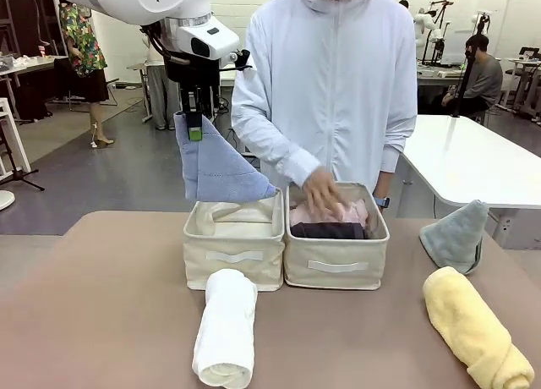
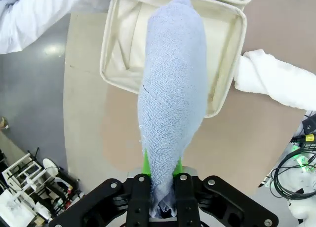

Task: Sort the towels based on their folding style.
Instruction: Pick up one triangle-folded towel and place it in the left Fabric basket.

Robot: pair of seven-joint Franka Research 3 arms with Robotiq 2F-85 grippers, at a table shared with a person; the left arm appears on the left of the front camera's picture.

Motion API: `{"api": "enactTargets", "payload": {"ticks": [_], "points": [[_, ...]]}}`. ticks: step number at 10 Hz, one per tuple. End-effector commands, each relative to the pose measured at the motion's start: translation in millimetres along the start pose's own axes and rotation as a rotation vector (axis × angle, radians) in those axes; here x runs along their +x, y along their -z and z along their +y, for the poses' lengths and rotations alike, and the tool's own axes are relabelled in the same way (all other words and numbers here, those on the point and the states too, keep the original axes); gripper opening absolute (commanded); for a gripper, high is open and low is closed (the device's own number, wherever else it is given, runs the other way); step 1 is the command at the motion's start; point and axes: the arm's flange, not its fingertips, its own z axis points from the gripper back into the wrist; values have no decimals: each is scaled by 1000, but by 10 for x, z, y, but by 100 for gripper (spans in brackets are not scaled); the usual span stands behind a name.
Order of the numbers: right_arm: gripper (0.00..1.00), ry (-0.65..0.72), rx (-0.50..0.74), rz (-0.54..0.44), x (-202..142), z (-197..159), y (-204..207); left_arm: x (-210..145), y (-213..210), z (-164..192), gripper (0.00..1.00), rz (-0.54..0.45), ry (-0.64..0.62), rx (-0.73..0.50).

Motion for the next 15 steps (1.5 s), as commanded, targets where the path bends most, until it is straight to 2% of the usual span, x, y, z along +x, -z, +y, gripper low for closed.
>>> {"api": "enactTargets", "payload": {"ticks": [1,4,5,6,15], "points": [[100,-20,20,-25,20,-10,6,-110,-84,-21,15,-8,-14,2],[100,-20,20,-25,20,-10,6,-59,-56,20,15,-1,-11,7],[100,-20,20,-25,20,-10,6,59,189,-28,15,28,64,-23],[100,-20,20,-25,20,-10,6,137,345,-35,15,48,85,-30],[100,-20,20,-25,20,-10,6,473,1271,-146,15,182,133,-143]]}}
